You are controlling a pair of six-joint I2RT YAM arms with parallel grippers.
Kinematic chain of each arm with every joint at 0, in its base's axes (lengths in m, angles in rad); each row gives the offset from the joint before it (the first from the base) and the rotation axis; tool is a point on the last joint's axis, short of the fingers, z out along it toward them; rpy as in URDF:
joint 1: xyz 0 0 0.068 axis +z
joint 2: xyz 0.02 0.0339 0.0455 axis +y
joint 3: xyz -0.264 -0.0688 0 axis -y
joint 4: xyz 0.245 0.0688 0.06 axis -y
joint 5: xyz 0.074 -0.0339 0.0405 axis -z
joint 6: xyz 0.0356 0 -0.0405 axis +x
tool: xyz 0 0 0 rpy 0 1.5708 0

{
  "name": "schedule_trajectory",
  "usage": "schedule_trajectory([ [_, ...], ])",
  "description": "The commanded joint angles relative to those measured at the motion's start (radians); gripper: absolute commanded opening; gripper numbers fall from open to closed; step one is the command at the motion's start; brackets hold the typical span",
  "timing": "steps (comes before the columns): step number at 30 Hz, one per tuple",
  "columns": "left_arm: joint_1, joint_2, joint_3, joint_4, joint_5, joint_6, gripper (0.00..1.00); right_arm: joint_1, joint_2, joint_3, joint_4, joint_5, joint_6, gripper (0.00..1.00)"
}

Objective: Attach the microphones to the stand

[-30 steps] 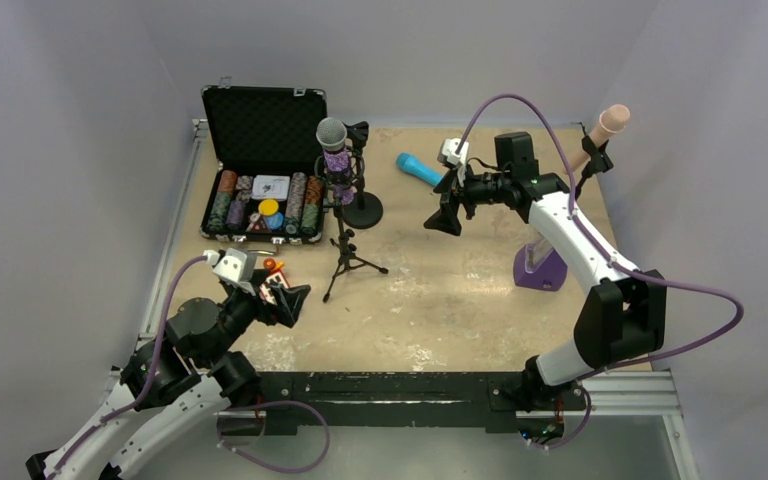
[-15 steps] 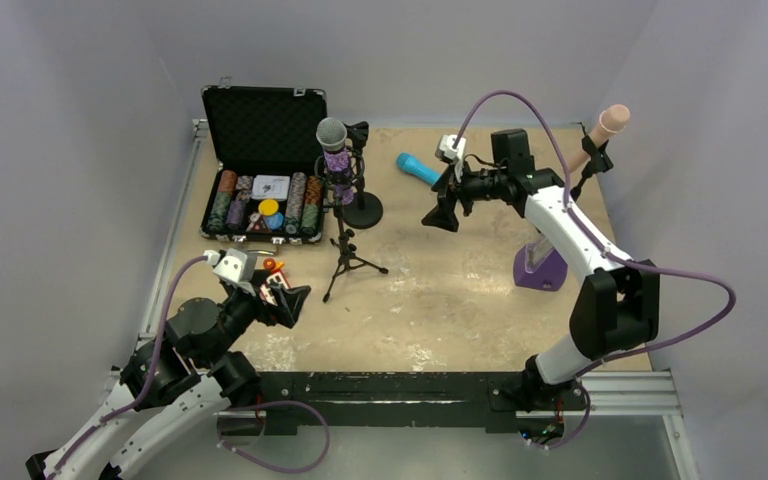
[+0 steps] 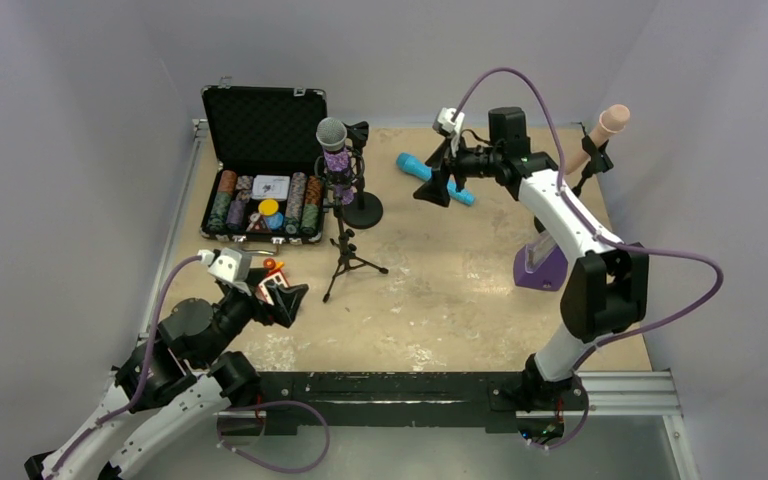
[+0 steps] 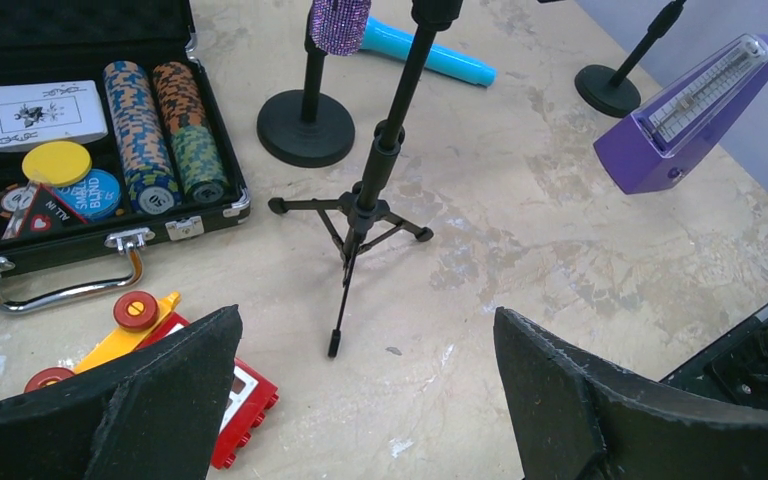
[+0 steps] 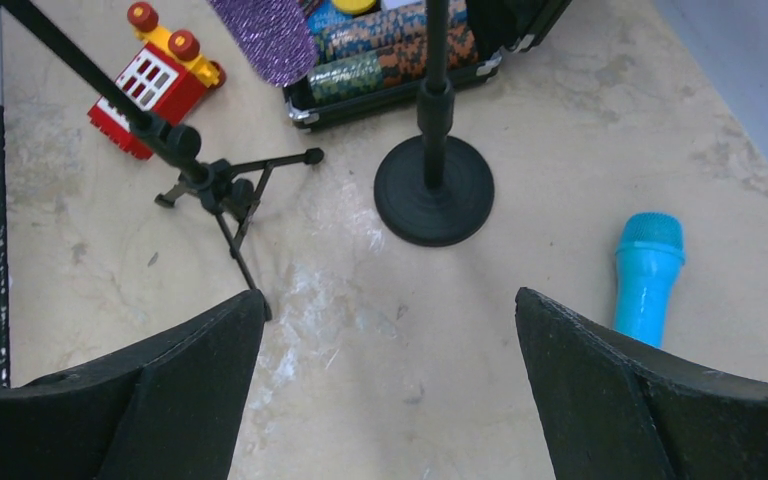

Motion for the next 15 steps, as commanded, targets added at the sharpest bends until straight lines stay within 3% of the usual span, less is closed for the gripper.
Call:
schedule_trajectory([
  [1, 0.007, -0.001, 0.039, -0.003, -0.010, -0.018, 1.00, 0.013, 0.062, 0.110, 0.126, -0.022, 0.104, 0.99],
  [7, 0.007, 0.011, 0.050, 0.001, -0.011, -0.035, 1.00, 0.056, 0.219, 0.272, 0.225, -0.056, 0.208, 0.98],
  [15, 0.007, 0.024, 0.053, 0.002, -0.028, -0.057, 1.00, 0.110, 0.356, 0.336, 0.393, -0.108, 0.236, 0.93],
])
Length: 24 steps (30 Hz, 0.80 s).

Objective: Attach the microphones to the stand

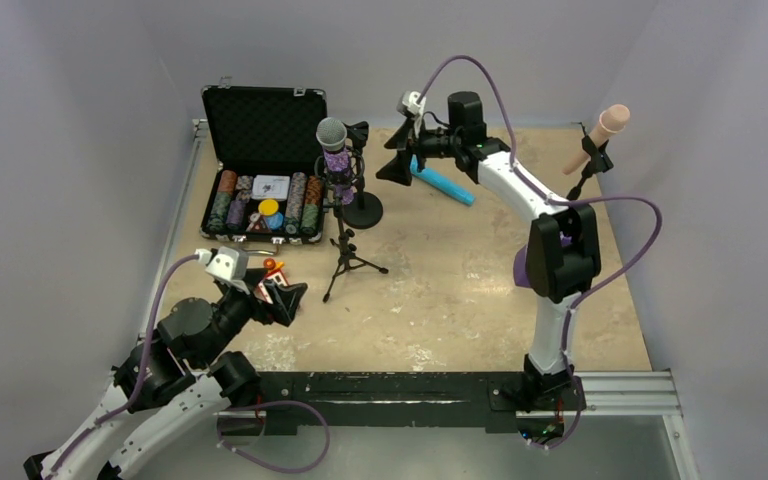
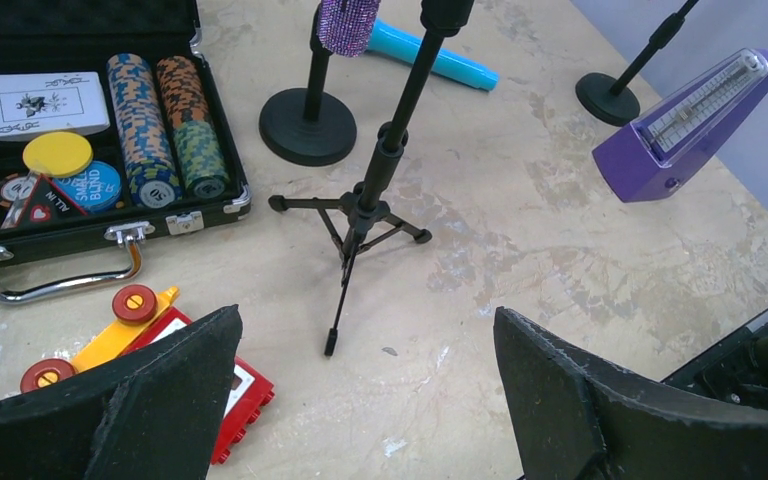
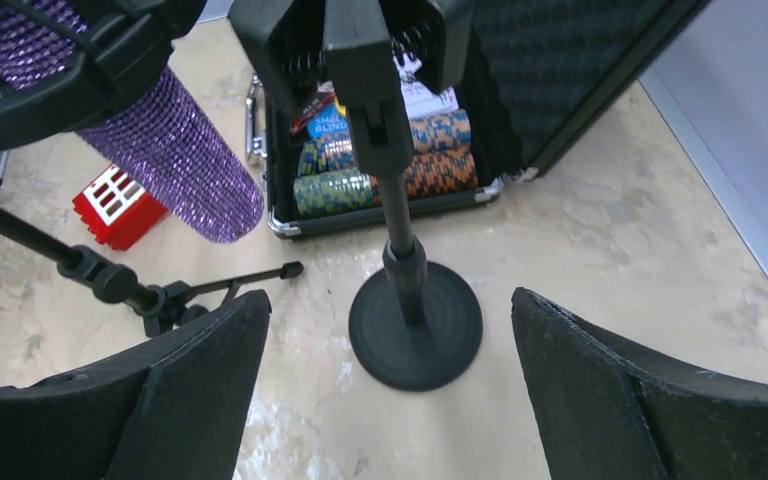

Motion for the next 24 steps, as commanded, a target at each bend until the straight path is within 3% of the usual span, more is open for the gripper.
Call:
schedule_trajectory([
  [1, 0.007, 0.026, 0.039, 0.015, -0.018, -0.030, 1.00, 0.024, 0.063, 0.091, 0.153, -0.067, 0.078, 0.92],
  [19, 0.007, 0.052, 0.048, 0.019, -0.041, -0.044, 1.00, 0.093, 0.215, 0.204, 0.349, -0.034, 0.273, 0.70],
  [24, 0.007, 0.040, 0.052, 0.001, -0.047, -0.045, 1.00, 0.098, 0.239, 0.229, 0.378, -0.028, 0.330, 0.60],
])
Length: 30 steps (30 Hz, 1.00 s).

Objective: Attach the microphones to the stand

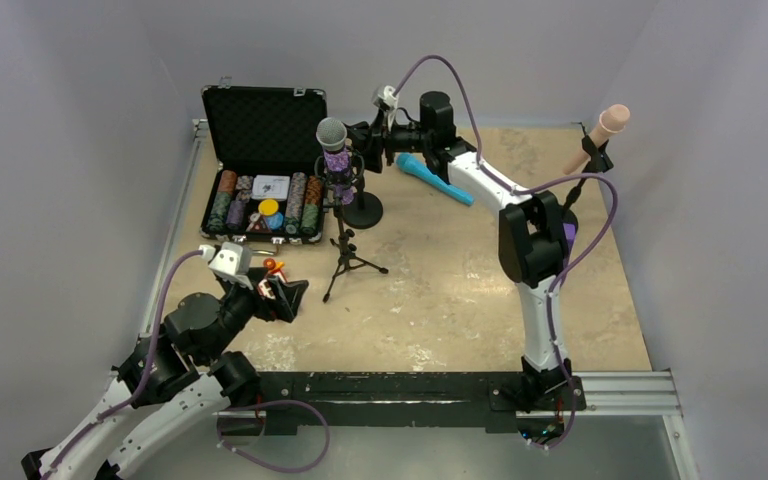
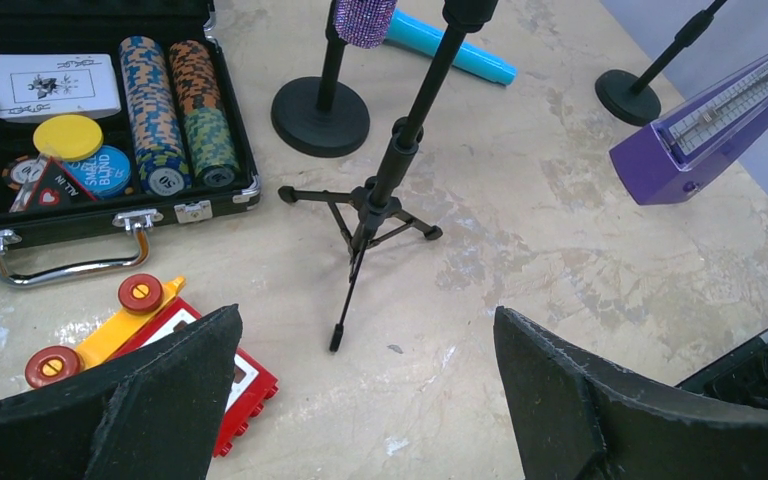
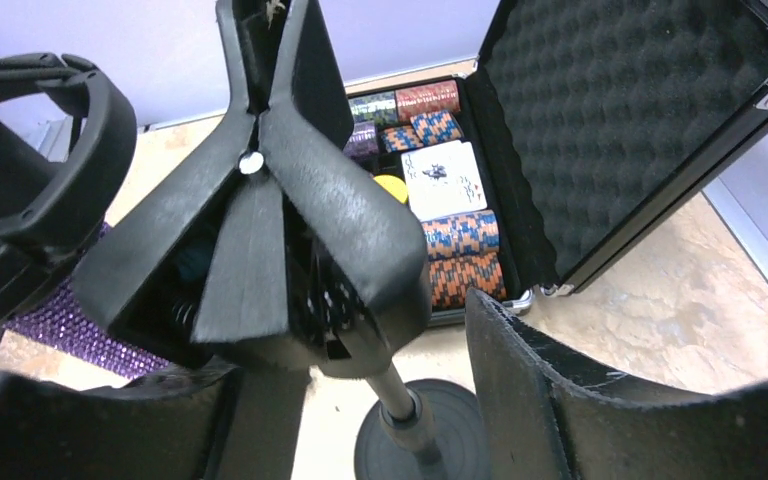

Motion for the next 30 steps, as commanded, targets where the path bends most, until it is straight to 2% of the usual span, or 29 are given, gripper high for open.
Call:
schedule_trajectory([
  [1, 0.007, -0.007, 0.045, 0.000, -0.017, -0.018, 1.00, 0.008, 0.011, 0.063, 0.070, 0.006, 0.060, 0.56],
  [4, 0.007, -0.010, 0.047, -0.003, -0.017, -0.020, 1.00, 0.010, 0.011, 0.059, 0.085, -0.023, 0.068, 0.45],
  [9, 0.007, -0.014, 0.050, -0.009, -0.016, -0.025, 1.00, -0.003, -0.016, 0.043, 0.087, -0.063, 0.054, 0.15],
  [11, 0.007, -0.016, 0.050, -0.010, -0.017, -0.025, 1.00, -0.020, -0.035, 0.044, 0.085, -0.072, 0.055, 0.09],
  [15, 0.007, -0.018, 0.051, -0.009, -0.011, -0.025, 1.00, -0.065, -0.094, 0.028, 0.016, -0.062, -0.021, 0.05],
  [19, 0.007, -0.021, 0.049, -0.002, -0.002, -0.025, 1.00, -0.110, -0.184, -0.058, -0.024, -0.050, -0.082, 0.04],
  [25, 0.007, -0.019, 0.046, 0.008, 0.012, -0.013, 0.99, -0.171, -0.367, -0.290, -0.025, -0.050, -0.146, 0.04],
  [30, 0.007, -0.024, 0.056, 0.001, 0.020, 0.002, 1.00, -0.174, -0.555, -0.501, -0.094, -0.064, -0.253, 0.03],
])
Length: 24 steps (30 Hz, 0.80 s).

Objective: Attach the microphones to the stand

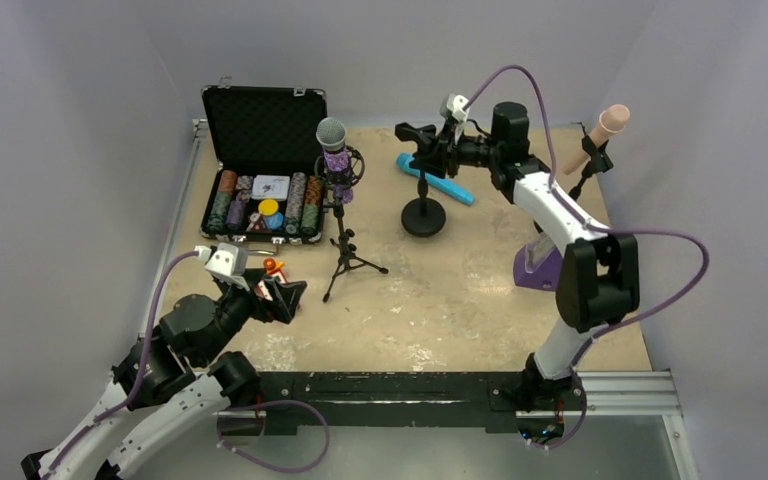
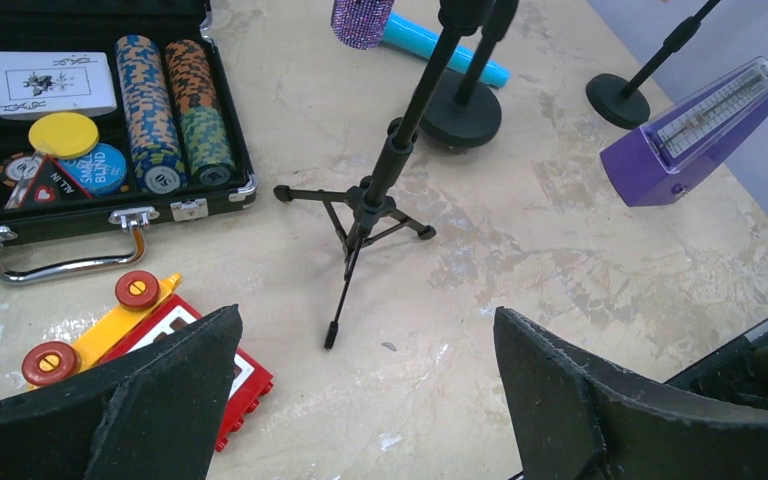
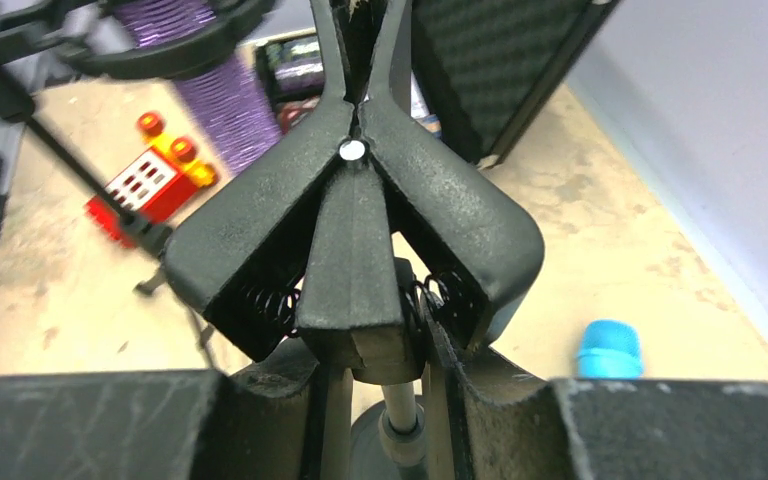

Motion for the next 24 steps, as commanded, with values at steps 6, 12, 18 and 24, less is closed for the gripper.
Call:
schedule_trajectory([
  [6, 0.007, -0.014, 0.030, 0.044, 0.044, 0.019, 1.00, 0.031, -0.335, -0.325, -0.052, -0.069, -0.130, 0.03],
  [12, 0.007, -0.021, 0.025, 0.050, 0.064, 0.010, 0.99, 0.064, -0.459, -0.437, -0.183, -0.135, -0.247, 0.04],
  [18, 0.007, -0.020, 0.020, 0.060, 0.086, 0.003, 0.99, 0.094, -0.517, -0.472, -0.397, -0.187, -0.416, 0.08],
  [24, 0.007, -0.019, 0.004, 0.079, 0.099, -0.002, 1.00, 0.093, -0.544, -0.484, -0.500, -0.168, -0.481, 0.26],
])
